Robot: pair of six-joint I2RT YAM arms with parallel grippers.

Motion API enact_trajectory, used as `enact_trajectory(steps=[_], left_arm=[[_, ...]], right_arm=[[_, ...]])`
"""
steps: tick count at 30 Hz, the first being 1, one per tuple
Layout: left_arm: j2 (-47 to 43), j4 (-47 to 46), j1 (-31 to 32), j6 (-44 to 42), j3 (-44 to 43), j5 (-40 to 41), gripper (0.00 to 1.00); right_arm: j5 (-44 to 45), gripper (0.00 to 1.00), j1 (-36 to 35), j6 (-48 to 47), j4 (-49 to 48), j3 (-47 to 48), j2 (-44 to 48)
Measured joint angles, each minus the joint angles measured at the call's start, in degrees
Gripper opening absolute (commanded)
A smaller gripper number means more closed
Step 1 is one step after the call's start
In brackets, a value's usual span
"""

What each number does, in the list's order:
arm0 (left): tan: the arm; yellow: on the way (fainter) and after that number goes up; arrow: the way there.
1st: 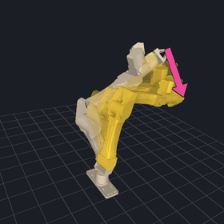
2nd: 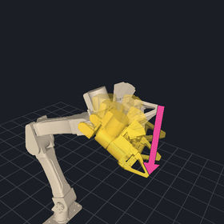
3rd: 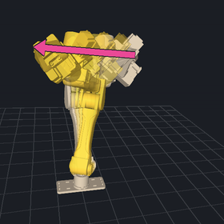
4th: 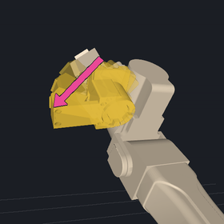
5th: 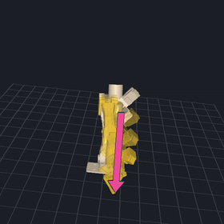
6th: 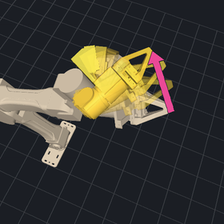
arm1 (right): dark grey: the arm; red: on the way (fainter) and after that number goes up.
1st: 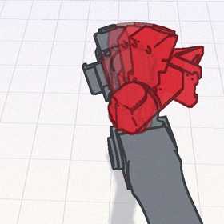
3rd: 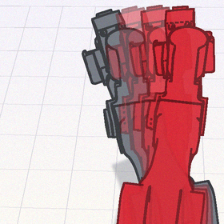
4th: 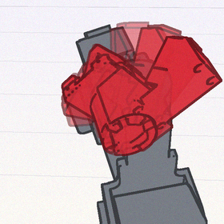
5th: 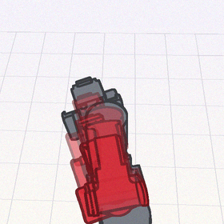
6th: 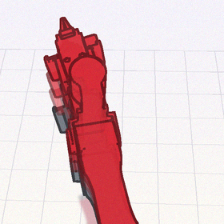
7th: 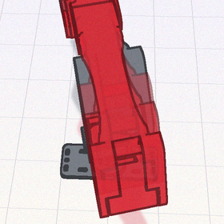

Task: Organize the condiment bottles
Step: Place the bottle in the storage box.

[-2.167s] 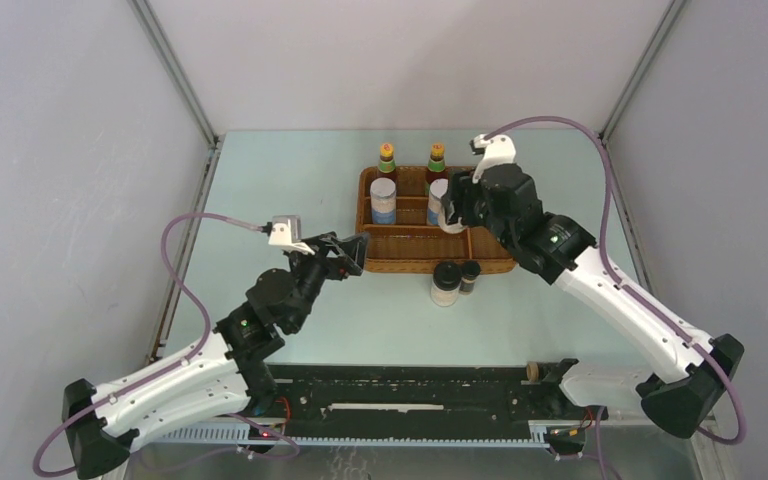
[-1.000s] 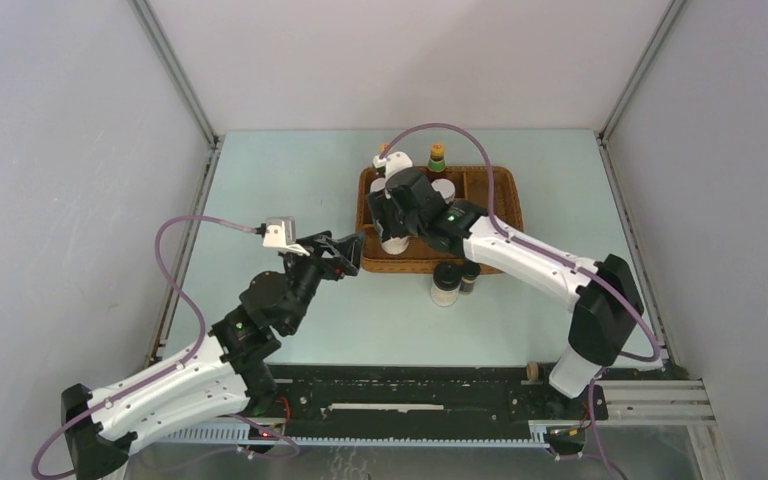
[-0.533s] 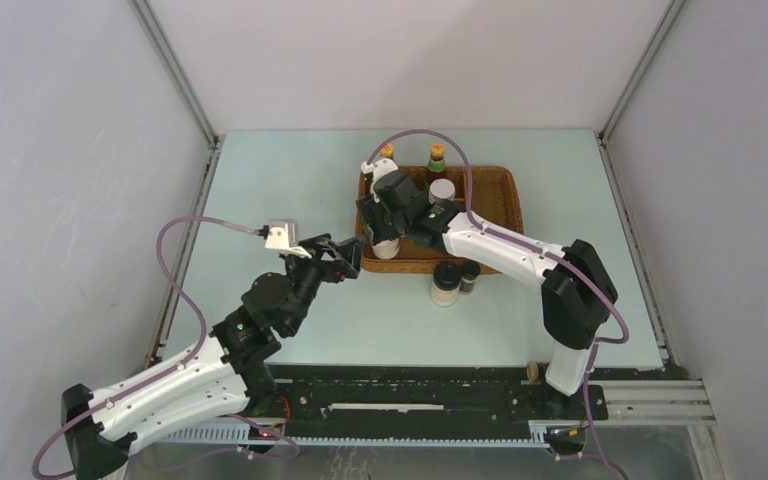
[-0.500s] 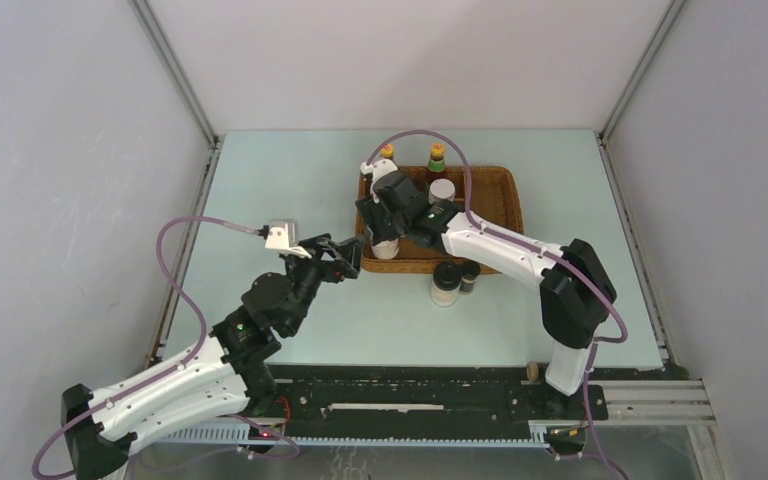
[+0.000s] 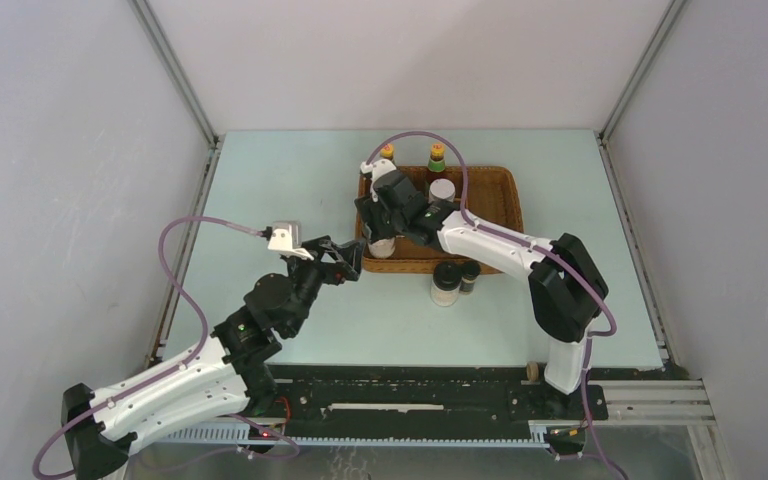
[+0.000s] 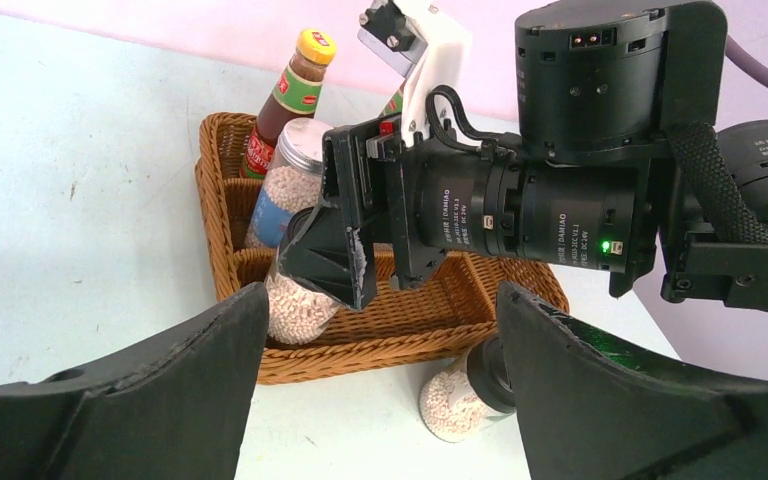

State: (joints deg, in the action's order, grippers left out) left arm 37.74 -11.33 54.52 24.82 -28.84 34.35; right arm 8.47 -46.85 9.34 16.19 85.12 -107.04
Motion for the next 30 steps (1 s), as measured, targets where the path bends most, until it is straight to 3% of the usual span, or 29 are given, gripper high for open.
enact_trajectory(steps=[2, 9, 22, 30], left_arm=[[0.02, 0.04, 0.00, -0.17, 0.00, 0.00, 0.88], [0.02, 0.17, 0.00, -0.46, 0.00, 0.00, 0.89], [0.02, 1.27, 0.00, -0.44, 0.00, -0.02, 0.88], [0.02, 1.57, 0.00, -0.39, 0.00, -0.02, 0.88]], right_arm=[[0.00, 0.00, 0.00, 0.07, -0.92, -0.13, 0.00], [0.42, 0.17, 0.00, 0.20, -2.27, -1.16, 0.00], [0.66, 0.56, 0.00, 0.81, -2.38, -3.82, 0.00], [0.59, 0.66, 0.00, 1.07, -2.71, -3.87, 0.00]])
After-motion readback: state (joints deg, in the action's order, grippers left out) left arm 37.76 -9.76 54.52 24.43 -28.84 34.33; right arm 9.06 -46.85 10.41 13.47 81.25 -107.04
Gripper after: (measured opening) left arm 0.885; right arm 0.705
